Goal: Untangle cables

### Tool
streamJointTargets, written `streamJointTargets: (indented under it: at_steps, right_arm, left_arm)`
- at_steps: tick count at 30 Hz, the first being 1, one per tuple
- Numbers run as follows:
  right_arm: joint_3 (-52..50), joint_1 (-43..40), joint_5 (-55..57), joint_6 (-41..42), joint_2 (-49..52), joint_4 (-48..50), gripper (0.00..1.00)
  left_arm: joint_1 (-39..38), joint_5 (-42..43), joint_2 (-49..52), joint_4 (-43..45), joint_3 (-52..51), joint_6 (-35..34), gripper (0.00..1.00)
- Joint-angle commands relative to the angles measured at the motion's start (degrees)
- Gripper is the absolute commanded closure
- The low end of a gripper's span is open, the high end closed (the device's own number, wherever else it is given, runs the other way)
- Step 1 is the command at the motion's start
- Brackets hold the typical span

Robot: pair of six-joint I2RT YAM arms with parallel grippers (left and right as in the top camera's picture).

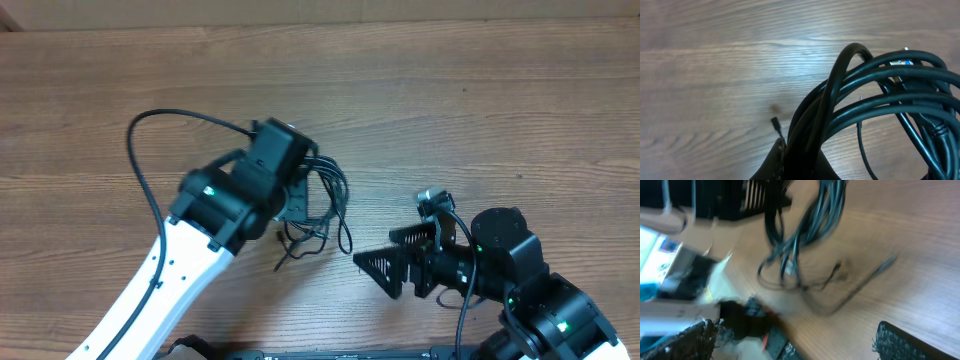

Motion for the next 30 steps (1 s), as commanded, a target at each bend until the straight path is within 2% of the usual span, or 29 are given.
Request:
streamJointTargets:
  at_steps: [1,4,7,11,14,19,27,30]
  right_arm:
    - [1.68,0.94,14.82,1.49,1.40,3.87,0.00]
    - [1.68,0.83,22.08,1.44,4.15,6.88,0.00]
    - [1.66,0.83,23.54,1.25,7.98,10.12,0.01]
    - [1.68,0.83,15.76,0.74,12.96,14.93,0.09]
    - [1.68,0.83,8.87,-1.77,16.61,18.82,0.21]
    - [1.68,0.83,8.66,-1.75,19.28,23.23,0.42]
    - [1.68,0.83,10.36,-1.81,19.28,28.24,0.57]
    - [1.68,0.83,11.63,-2.75,19.30,28.13,0.59]
  left_arm:
    - [-3.93,-2.34,-1.07,1.27,0.02,4.90,0.96]
    - [-5.79,-3.39,-1.07,1.33,0.02,5.35,0.96]
    - [-6.03,-3.13,-1.07,1.05,0.02,5.51,0.96]
    - [-6.03,-3.08,-1.07,0.72,0.02,5.51,0.96]
    - [-6.03,-2.91,-1.07,0.96,0.02,5.51,0.96]
    - [-6.03,-1.97,-1.07,0.85,0.02,6.86,0.95]
    - [-6.03,-1.11,-1.07,0.59,0.02,8.98,0.96]
    - [-6.03,-1.14,-1.07,0.68,0.02,8.98,0.95]
